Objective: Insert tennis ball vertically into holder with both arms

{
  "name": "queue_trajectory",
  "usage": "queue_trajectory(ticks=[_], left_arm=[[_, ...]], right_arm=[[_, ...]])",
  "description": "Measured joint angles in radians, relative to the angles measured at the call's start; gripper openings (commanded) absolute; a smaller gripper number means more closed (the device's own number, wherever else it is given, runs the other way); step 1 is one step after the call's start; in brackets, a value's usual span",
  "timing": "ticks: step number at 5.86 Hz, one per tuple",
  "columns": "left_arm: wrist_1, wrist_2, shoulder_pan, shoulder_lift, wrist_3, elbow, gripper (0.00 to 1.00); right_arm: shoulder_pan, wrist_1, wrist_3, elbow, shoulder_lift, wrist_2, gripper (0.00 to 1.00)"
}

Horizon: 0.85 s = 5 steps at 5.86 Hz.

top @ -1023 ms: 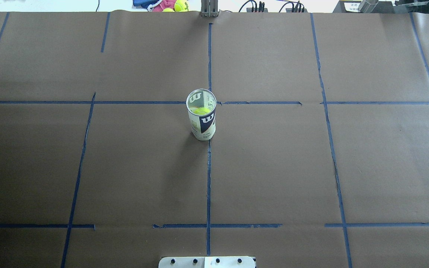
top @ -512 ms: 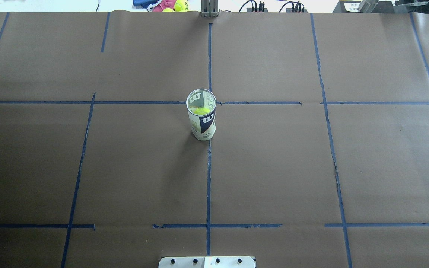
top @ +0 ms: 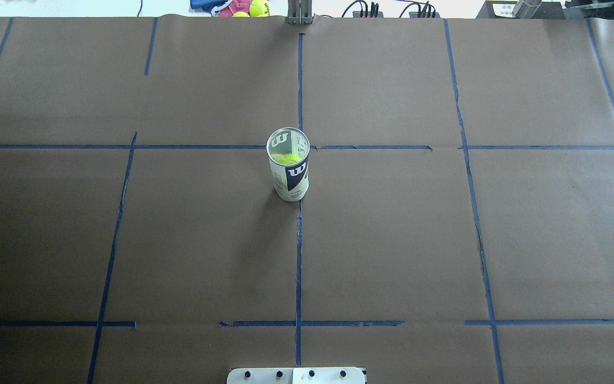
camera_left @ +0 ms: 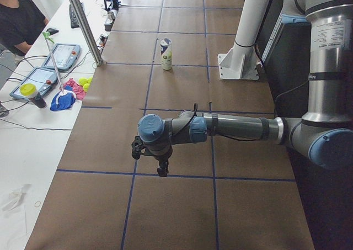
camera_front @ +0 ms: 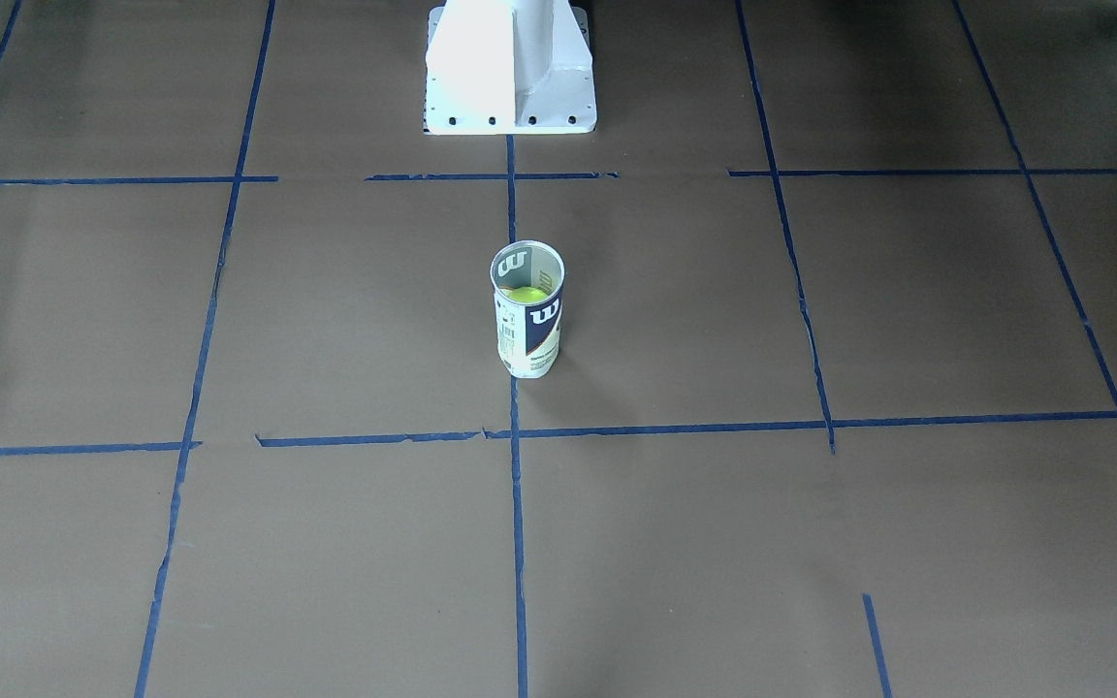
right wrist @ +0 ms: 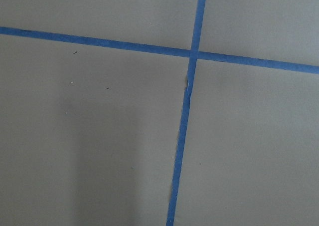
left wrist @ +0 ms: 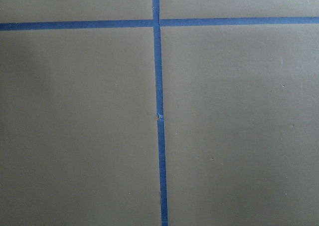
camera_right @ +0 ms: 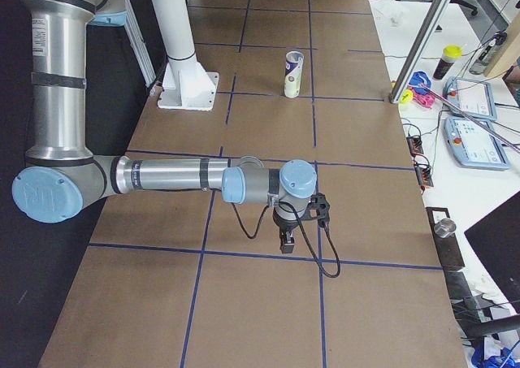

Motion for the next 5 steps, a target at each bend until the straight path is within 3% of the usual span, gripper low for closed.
queue_trajectory(ticks=[5], left_arm=[[-0.010,0.000,-0.001,0.040,0.004,-0.017,1.00]], right_arm=[[0.000,0.001,0.001,-0.004,-0.008,0.001,1.00]])
